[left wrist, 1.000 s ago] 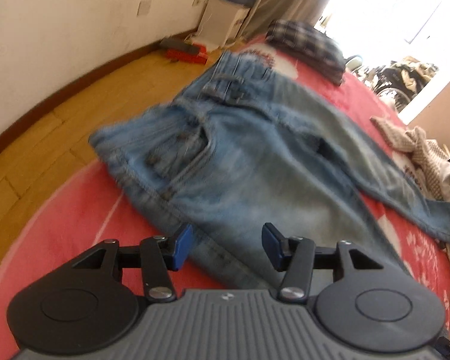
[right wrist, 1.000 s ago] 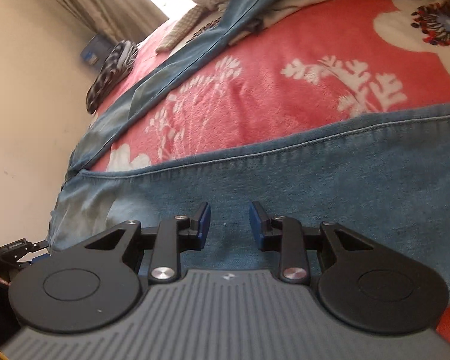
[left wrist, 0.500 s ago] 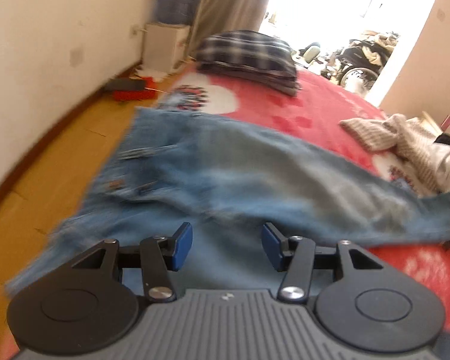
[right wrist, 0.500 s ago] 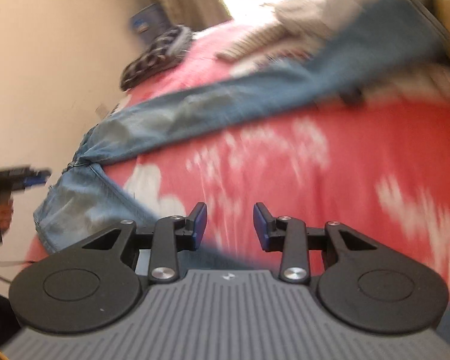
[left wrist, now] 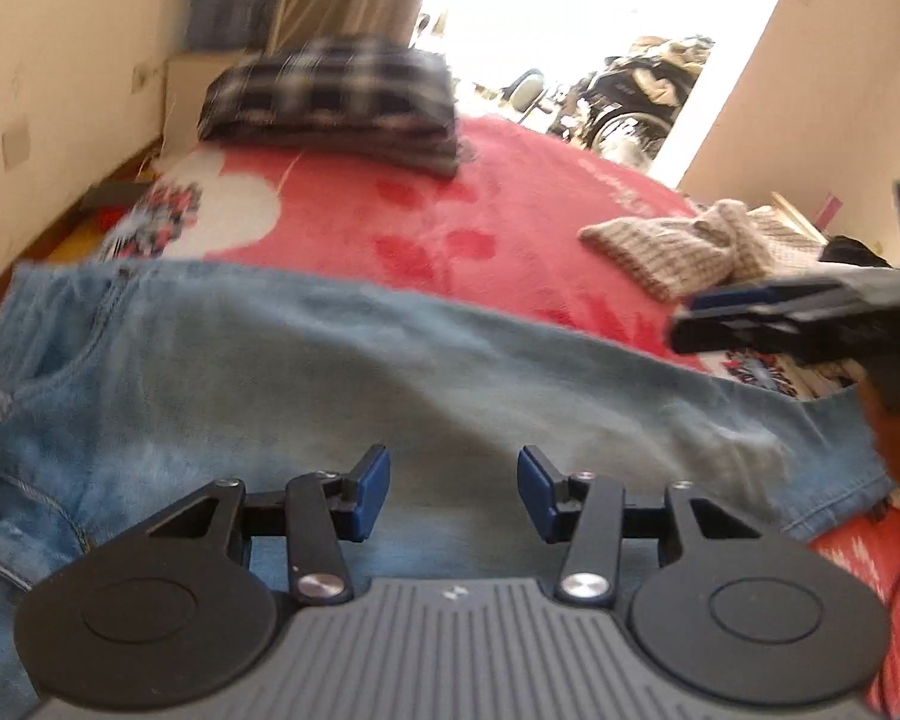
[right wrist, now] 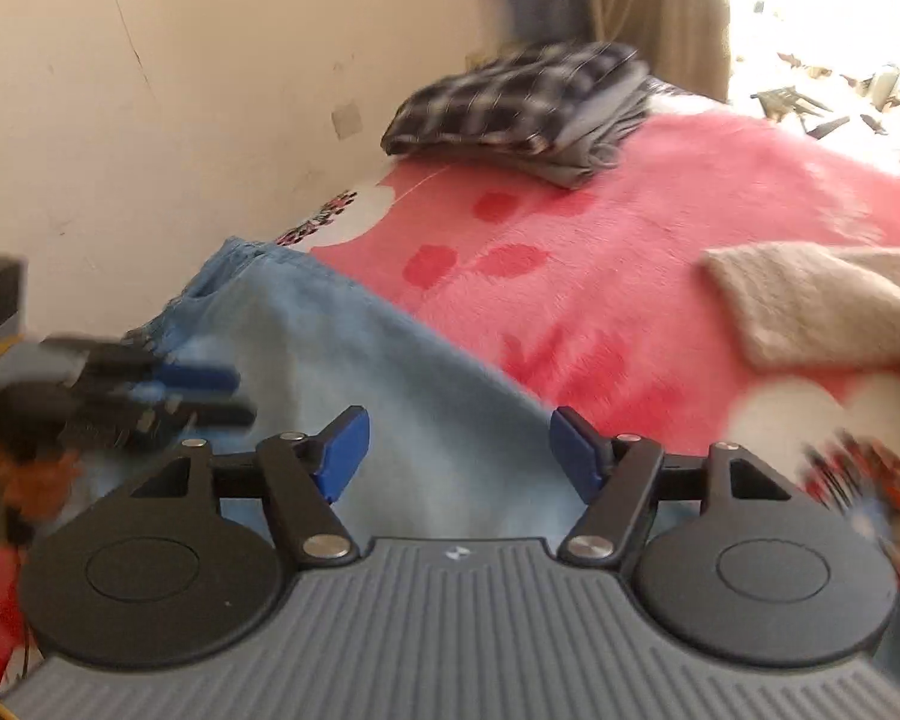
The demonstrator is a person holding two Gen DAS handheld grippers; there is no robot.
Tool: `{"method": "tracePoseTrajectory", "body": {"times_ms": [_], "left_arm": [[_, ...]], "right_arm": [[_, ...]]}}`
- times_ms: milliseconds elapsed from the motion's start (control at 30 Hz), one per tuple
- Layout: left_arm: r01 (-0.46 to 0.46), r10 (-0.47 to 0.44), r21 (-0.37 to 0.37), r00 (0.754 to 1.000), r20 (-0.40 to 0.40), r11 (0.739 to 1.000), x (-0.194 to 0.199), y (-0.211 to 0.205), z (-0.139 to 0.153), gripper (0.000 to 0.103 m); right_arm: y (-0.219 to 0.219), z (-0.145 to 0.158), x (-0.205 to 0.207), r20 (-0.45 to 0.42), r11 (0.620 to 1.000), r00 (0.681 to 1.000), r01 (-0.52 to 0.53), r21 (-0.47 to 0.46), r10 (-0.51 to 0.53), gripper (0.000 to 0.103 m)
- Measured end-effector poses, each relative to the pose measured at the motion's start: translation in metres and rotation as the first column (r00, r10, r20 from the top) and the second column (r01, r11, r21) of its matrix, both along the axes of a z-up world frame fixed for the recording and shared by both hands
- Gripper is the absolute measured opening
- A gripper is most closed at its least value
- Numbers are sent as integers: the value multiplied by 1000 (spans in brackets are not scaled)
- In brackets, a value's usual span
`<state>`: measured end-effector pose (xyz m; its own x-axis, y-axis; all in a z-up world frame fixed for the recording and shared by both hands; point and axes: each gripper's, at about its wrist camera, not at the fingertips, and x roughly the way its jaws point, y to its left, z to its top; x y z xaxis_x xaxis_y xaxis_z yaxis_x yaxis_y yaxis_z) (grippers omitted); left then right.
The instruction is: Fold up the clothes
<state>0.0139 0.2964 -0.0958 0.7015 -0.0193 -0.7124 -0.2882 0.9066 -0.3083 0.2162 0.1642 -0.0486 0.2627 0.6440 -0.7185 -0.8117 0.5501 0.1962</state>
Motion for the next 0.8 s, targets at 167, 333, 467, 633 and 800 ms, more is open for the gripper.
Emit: {"method": "tracePoseTrajectory", "body": {"times_ms": [167,333,467,633,800], "left_arm": [[-42,40,-86,999,-27,995,-2,19,-15,43],[-61,58,-134,998,-26,989,-4,28,-20,42],[-61,58,-118,998,-27,991,-3,26,-21,42],[-68,66,-107,998,-22,992,-1,24,-21,42],[-71,71,-103,997,-8,992,-5,24,-15,43]], "right_arm": [[54,-28,34,-75,997,996,-58,-45,55,73],[72,-55,46,-120,988,989,-101,-117,86,73],[74,-62,45,-123,982,986,-129,-137,113,65],[67,-52,32,-101,967,977,-199,-156,185,10],[48,-18,11,-1,975,977,-215,-61,215,6]]}}
